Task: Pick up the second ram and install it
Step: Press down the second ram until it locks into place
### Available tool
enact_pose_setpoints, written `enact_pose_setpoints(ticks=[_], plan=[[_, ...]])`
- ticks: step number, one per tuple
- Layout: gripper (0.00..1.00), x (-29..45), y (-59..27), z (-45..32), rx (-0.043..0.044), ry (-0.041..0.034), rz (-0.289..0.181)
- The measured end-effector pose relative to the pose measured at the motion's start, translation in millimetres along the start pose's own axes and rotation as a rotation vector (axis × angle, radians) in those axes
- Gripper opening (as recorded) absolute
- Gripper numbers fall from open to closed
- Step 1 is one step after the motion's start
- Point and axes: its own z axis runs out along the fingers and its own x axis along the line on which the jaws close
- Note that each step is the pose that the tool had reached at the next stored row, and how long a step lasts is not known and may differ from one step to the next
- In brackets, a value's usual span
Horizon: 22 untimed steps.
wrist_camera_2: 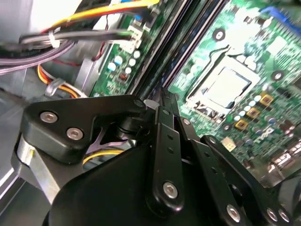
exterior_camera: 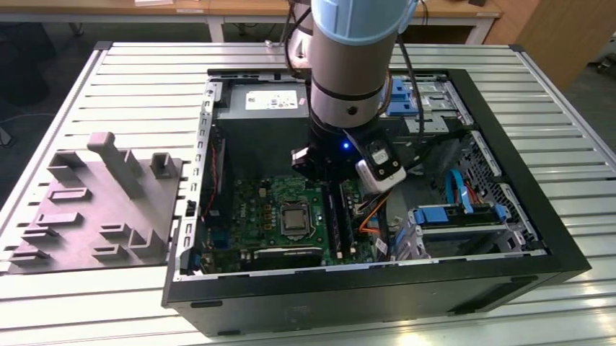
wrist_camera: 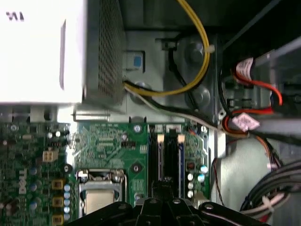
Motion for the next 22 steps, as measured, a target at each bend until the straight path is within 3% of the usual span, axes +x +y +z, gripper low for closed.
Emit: enact_pose_setpoints(ticks=[11,22], plan=[[0.10,-0.4,-27.5,-1.2,0.0000,0.0001,0.000],[0.10,-0.7,-45.3,-1.4,0.0000,0.0000,0.000]])
